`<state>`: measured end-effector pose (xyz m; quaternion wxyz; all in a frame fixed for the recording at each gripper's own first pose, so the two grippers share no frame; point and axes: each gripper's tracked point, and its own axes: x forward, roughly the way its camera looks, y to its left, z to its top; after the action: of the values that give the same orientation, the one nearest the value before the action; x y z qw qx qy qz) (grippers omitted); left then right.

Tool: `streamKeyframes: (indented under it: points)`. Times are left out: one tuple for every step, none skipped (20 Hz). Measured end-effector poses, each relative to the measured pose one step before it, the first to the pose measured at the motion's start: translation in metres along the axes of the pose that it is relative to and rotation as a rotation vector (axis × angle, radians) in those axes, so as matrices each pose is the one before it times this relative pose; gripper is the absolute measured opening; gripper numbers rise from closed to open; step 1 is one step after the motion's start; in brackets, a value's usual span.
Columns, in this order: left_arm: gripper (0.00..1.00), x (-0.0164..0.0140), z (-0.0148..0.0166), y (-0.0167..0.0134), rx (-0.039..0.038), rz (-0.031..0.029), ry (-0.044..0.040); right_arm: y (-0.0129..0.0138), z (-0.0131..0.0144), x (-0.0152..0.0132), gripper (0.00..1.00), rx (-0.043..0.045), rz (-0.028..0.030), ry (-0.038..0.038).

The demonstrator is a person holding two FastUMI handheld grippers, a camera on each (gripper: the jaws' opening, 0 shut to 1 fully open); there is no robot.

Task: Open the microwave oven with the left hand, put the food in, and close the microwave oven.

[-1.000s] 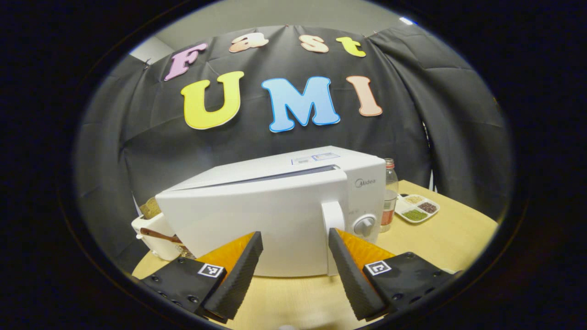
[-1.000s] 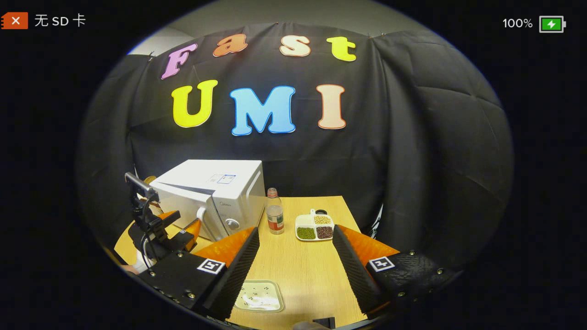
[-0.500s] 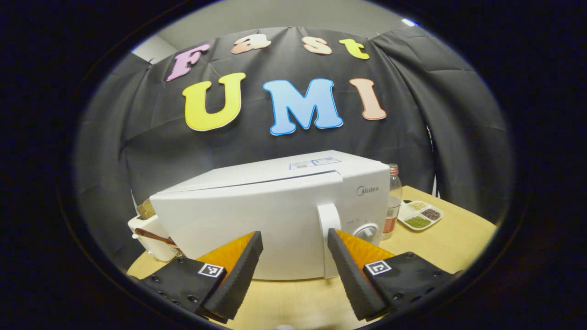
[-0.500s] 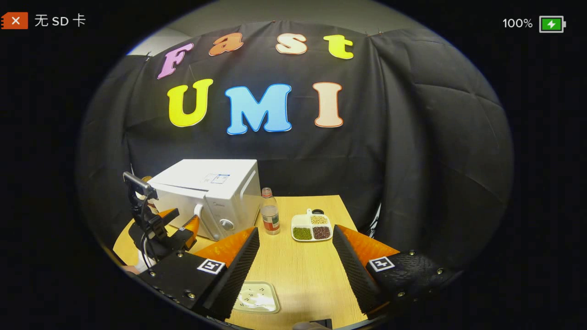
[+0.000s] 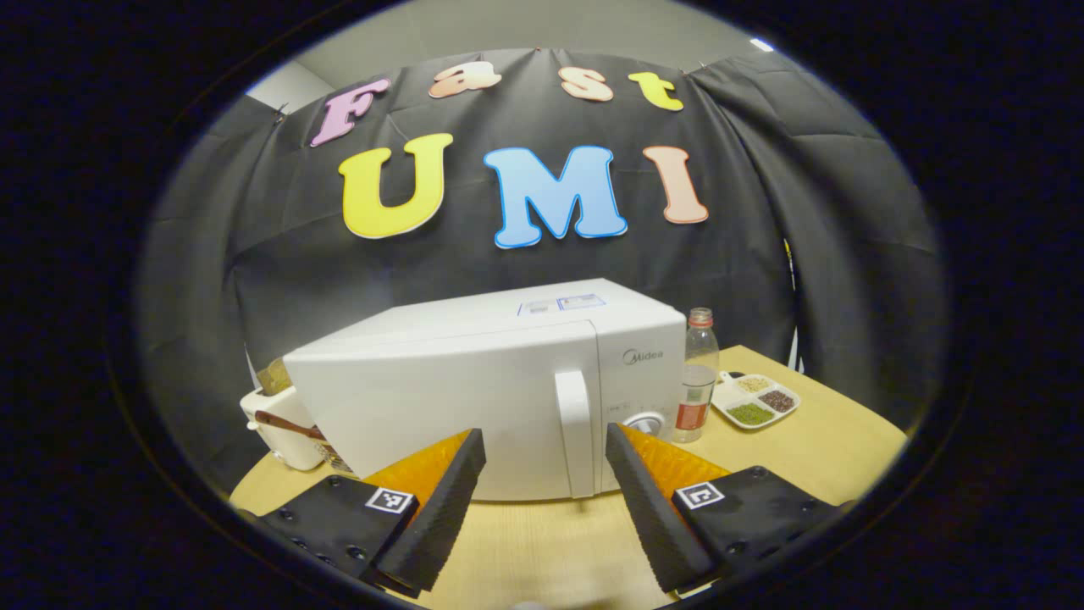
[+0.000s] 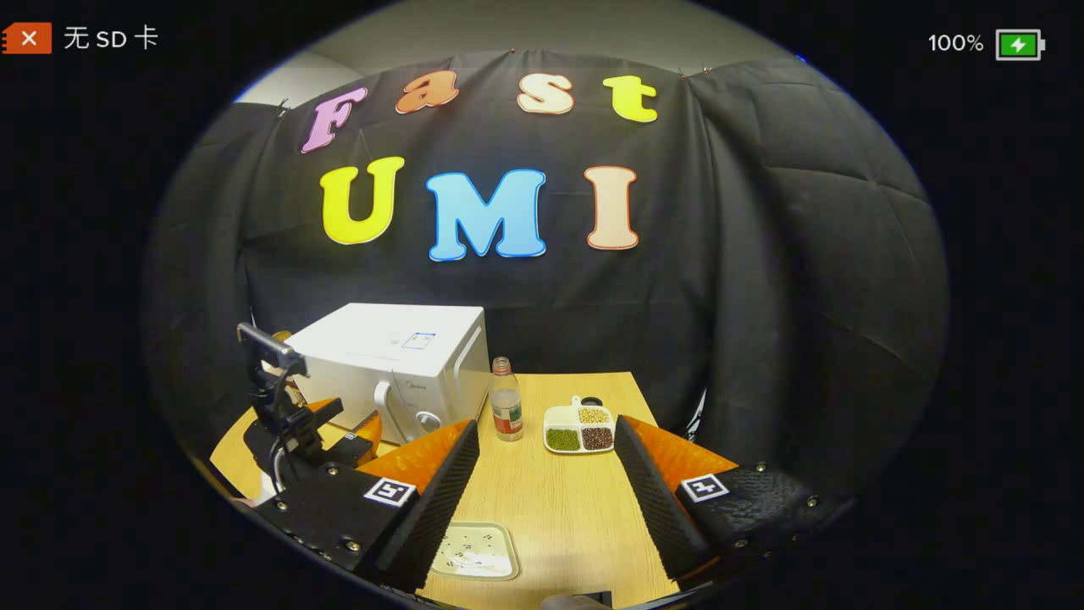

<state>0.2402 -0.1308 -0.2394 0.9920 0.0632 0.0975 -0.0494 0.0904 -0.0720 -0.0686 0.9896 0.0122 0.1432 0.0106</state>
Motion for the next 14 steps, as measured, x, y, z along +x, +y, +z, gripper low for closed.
streamKeyframes:
  points:
    - [0.94, -0.01489, 0.01216, -0.00263, -0.00457, -0.00683, -0.01398, -0.00175, 0.00520, -0.00436, 0.98, 0.01054, 0.00457, -0.01185]
    - [0.99, -0.01653, 0.01601, -0.00165, -0.01048, -0.00457, -0.01241, -0.00037, 0.00588, -0.00287, 0.98, 0.00748, 0.00691, -0.01862]
    - [0.94, -0.01671, 0.01640, -0.00205, -0.01284, -0.00796, -0.00764, -0.00104, 0.00751, -0.00336, 0.98, -0.00230, 0.00671, -0.02169]
    - [0.99, -0.01704, 0.01801, -0.00075, -0.01538, -0.00158, -0.00992, -0.00243, 0.00524, -0.00479, 0.98, -0.00556, 0.00340, -0.01659]
    - [0.99, -0.01660, 0.01939, -0.00238, -0.02790, -0.00626, -0.01823, -0.00101, 0.00564, -0.00649, 0.98, -0.00539, 0.01030, -0.01768]
    - [0.96, -0.01540, 0.01996, -0.00338, -0.02473, -0.00579, -0.01998, -0.00055, 0.00542, -0.00548, 0.98, -0.00681, 0.00711, -0.02084]
    - [0.96, -0.01503, 0.01923, 0.00138, -0.01237, 0.00696, -0.01662, -0.00220, 0.00615, -0.00400, 0.98, -0.01029, -0.00065, -0.02347]
    - [0.95, -0.01391, 0.01956, 0.00154, -0.00828, 0.01061, -0.01912, -0.00254, 0.00750, -0.00582, 0.98, -0.00605, -0.00323, -0.02578]
    - [0.94, -0.01273, 0.01917, 0.00037, -0.00920, 0.00045, -0.02047, 0.00056, 0.00825, -0.00567, 0.98, 0.00442, 0.00504, -0.02383]
    - [0.96, -0.01329, 0.01882, 0.00260, 0.00068, 0.01140, -0.02042, 0.00207, 0.00717, -0.00497, 0.98, 0.00879, 0.00745, -0.01822]
    - [0.99, -0.01235, 0.01744, 0.00720, 0.01116, 0.01691, -0.01588, 0.00073, 0.00822, -0.00476, 0.98, 0.00495, 0.00207, -0.01462]
    - [0.94, -0.01048, 0.01940, 0.00750, 0.00736, 0.01622, -0.02750, -0.00125, 0.00711, -0.00252, 0.98, 0.00030, -0.00158, -0.01594]
    - [0.97, -0.01033, 0.01675, 0.00740, 0.00781, 0.01531, -0.02076, -0.00185, 0.00787, -0.00177, 0.98, -0.00376, -0.01006, -0.01715]
    - [0.98, -0.01097, 0.01425, 0.00769, 0.00081, 0.01854, -0.01304, -0.00249, 0.00759, -0.00208, 0.98, -0.00540, -0.01707, -0.01136]
